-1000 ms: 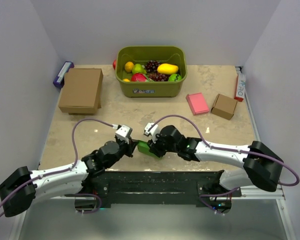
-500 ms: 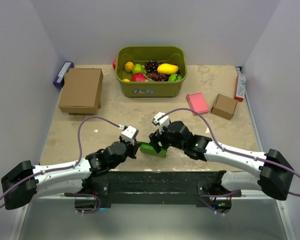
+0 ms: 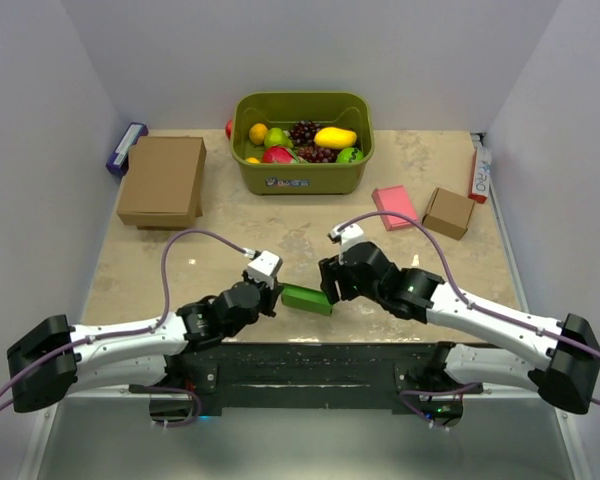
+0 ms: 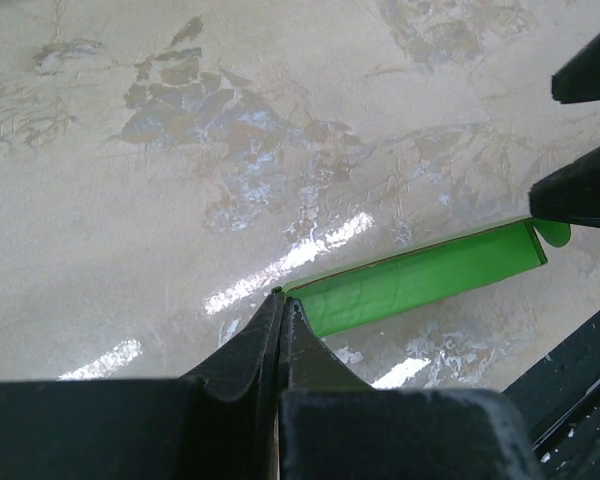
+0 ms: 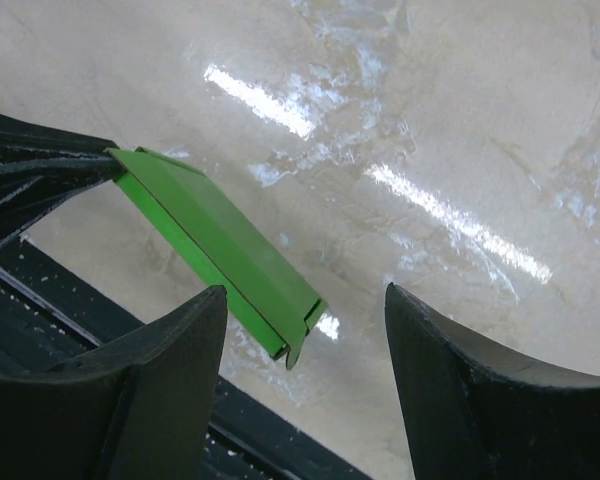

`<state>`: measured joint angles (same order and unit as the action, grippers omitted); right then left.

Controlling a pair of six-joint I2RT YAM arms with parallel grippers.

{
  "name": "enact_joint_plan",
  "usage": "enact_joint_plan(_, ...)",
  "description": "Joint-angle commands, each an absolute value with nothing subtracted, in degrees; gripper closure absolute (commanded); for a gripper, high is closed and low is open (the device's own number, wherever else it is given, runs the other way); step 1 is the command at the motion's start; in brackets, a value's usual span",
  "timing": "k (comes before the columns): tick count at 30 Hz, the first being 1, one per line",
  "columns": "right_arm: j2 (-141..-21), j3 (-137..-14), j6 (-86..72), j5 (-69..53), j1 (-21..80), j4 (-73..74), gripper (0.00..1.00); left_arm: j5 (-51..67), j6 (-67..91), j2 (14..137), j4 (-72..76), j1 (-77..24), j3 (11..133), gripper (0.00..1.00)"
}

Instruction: Fold the paper box

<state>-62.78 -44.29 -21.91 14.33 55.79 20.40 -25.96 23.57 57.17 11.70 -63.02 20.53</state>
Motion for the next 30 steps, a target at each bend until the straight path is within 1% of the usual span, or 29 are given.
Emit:
enact_joint_plan(1, -58.9, -46.5, -28.4, 14.2, 55.7, 26.5, 0.34, -27.7, 24.9, 59.1, 7.0, -63.9, 21.6, 1.0)
enact_joint_plan(4, -58.6, -45.7, -29.7, 12.1, 55.6, 27.1, 0.4, -28.3, 25.0, 59.8, 6.8, -64.2, 22.2, 1.0)
enact_joint_plan(5, -58.5, -45.1, -30.3, 11.6, 55.7, 26.9, 0.44, -28.4, 25.0, 60.0, 6.5, -64.3, 22.6, 1.0)
enact_joint_plan(9, -57.8, -43.2, -32.2, 8.4, 55.9, 24.9, 0.49, -29.1, 25.4, 60.4, 6.1, -64.9, 23.2, 1.0)
enact_joint_plan(13, -58.4, -41.6, -33.7, 7.6, 56.0, 24.4, 0.52, -29.6, 25.7, 60.6, 5.7, -65.5, 23.6, 1.0)
enact_joint_plan(20, -58.7, -41.7, -35.5, 10.8, 56.2, 28.2, 0.57, -30.1, 25.8, 60.9, 5.5, -66.1, 23.8, 1.0)
enact_joint_plan(30, -60.2, -40.4, -35.8, 10.2, 56.2, 25.8, 0.64, -30.8, 25.8, 61.2, 5.0, -66.8, 24.3, 1.0)
